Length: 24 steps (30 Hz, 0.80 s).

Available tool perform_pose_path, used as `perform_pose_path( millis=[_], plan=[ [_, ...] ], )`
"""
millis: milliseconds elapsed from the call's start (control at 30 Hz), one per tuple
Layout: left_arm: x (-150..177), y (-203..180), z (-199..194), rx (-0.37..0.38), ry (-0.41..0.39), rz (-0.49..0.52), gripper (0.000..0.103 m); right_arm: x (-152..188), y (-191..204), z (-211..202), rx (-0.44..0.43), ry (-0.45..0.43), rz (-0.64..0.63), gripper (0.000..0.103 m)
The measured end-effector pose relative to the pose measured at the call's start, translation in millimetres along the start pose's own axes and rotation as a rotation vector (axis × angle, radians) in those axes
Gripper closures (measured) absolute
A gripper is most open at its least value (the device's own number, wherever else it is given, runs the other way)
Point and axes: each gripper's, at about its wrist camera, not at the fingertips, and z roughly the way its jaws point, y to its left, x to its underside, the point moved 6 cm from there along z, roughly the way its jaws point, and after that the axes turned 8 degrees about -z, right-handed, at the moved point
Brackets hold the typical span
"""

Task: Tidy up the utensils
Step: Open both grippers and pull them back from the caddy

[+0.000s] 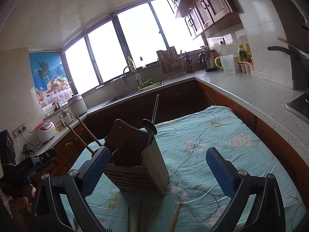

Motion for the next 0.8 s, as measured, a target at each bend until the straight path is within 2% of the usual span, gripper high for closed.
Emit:
perform_pose_path(
  millis=[100, 433, 800],
  plan=[
    [14, 5, -20, -0.015, 0.024, -0.012, 0.019, 15, 3, -13, -0.022, 0.042, 0.014, 0.001],
    [49, 15, -77, -0.038, 0.117, -0.037, 0.018, 67, 4, -47, -0.035, 0.153, 0.066, 0.001],
    [84, 23, -101, -0.074, 0.215, -0.047, 0.018, 115, 9, -65, -0.041, 0.236, 0.066, 0.001]
  ],
)
